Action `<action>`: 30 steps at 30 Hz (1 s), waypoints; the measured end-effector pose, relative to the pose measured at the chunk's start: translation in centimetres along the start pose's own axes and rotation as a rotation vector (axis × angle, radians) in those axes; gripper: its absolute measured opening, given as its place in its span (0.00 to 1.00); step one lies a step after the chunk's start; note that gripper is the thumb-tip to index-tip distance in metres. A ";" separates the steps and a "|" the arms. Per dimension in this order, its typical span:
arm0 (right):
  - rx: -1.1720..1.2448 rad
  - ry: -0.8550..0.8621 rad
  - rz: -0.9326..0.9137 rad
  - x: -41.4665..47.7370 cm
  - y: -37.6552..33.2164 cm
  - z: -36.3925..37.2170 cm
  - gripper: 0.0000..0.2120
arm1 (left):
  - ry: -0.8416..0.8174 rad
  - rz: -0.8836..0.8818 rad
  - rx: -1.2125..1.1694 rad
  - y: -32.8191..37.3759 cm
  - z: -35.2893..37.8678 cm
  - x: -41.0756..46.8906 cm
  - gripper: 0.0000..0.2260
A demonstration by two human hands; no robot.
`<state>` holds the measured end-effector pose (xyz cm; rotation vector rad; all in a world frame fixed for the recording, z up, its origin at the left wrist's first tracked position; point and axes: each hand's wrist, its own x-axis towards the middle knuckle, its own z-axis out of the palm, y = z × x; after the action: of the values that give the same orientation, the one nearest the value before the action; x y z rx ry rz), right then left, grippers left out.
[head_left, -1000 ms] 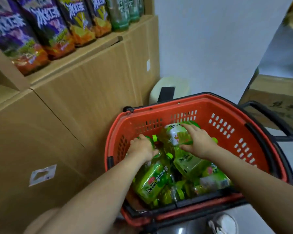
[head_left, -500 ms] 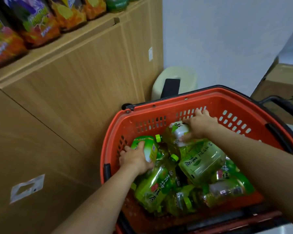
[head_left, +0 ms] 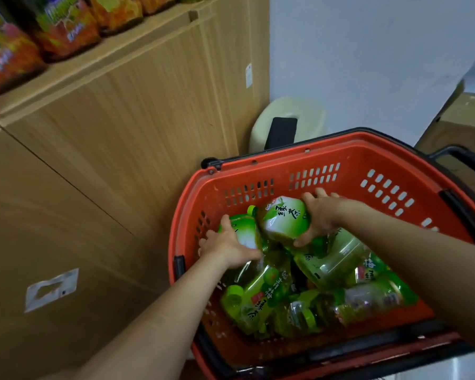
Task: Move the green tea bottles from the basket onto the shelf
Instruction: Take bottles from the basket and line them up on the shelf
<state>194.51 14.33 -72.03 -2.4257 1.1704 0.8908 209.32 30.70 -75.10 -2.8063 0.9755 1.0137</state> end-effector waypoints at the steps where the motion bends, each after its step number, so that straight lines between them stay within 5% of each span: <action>1: -0.001 0.053 -0.021 -0.1 -1.1 0.7 0.58 | -0.019 -0.015 0.026 0.0 0.2 0.1 0.53; 9: -0.193 0.275 0.019 -2.1 -4.6 3.4 0.61 | 0.065 0.017 -0.038 0.6 0.2 -2.0 0.48; 16: 0.292 0.093 0.029 -6.2 -0.4 0.7 0.26 | 0.162 0.302 0.142 0.1 -4.3 -8.7 0.45; 19: 0.349 0.146 -0.017 -10.2 0.0 -1.3 0.24 | 0.303 0.411 0.125 -0.5 -7.6 -13.5 0.45; 23: 0.525 0.466 -0.167 -16.8 -2.0 -4.8 0.23 | 0.577 0.462 0.025 -3.7 -12.9 -20.9 0.42; 30: 0.850 0.632 -0.575 -28.0 -12.1 -10.1 0.26 | 0.974 0.328 -0.185 -12.8 -18.0 -32.0 0.40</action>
<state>194.68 33.37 -46.16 -2.0958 0.6910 -0.4992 207.65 55.16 -44.91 -3.3662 1.4652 -0.4170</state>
